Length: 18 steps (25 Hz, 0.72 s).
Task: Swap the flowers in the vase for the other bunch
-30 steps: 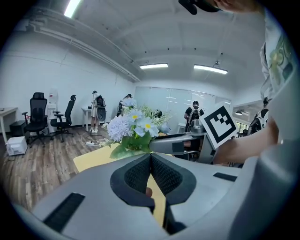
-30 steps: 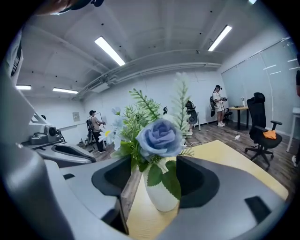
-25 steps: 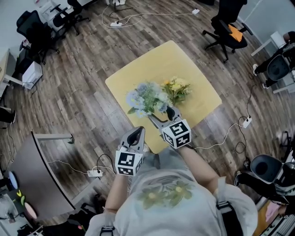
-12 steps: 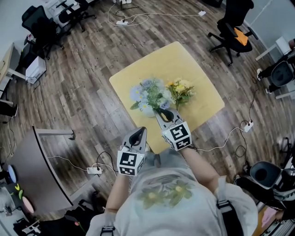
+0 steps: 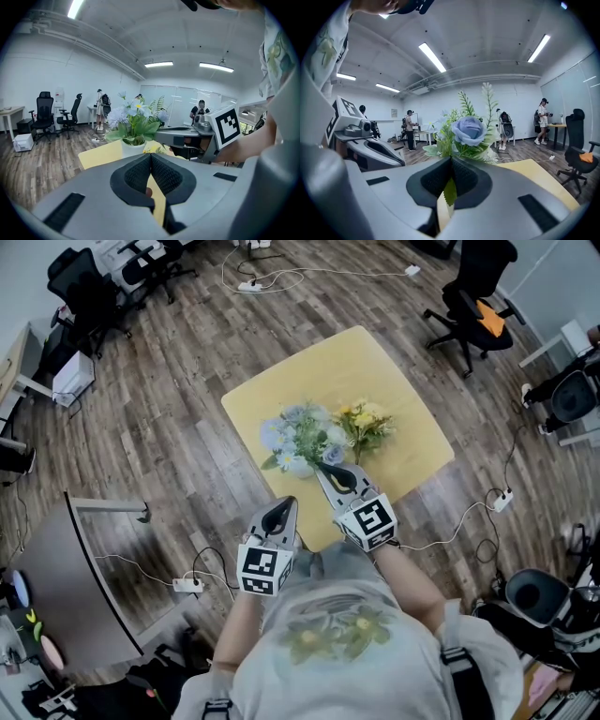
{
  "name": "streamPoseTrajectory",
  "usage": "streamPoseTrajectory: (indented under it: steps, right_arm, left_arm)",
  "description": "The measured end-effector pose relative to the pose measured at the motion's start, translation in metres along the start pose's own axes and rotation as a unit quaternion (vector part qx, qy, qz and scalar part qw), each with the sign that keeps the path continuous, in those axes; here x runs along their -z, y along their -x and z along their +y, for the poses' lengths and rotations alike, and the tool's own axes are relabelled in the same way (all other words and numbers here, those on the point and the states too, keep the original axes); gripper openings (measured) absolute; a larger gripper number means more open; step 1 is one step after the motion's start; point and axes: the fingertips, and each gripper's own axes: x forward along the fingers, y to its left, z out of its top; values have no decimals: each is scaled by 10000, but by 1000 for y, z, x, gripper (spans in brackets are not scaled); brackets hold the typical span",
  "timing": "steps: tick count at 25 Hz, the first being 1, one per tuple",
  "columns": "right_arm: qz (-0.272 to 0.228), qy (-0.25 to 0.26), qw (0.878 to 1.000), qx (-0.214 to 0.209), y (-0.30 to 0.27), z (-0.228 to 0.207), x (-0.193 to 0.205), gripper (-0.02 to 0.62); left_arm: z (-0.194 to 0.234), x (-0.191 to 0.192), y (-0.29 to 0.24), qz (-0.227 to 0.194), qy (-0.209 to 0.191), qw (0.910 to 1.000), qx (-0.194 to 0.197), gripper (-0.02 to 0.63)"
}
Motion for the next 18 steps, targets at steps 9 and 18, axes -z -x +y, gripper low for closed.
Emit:
streamPoseTrajectory:
  steps: [9, 18]
  right_arm:
    - [-254, 41, 9997, -13, 13, 8, -16, 38]
    - [-367, 124, 9992, -8, 21, 17, -24, 38]
  left_arm:
    - [-9, 0, 10, -36, -48, 10000, -34, 15]
    - [-10, 3, 22, -67, -72, 9999, -72, 15]
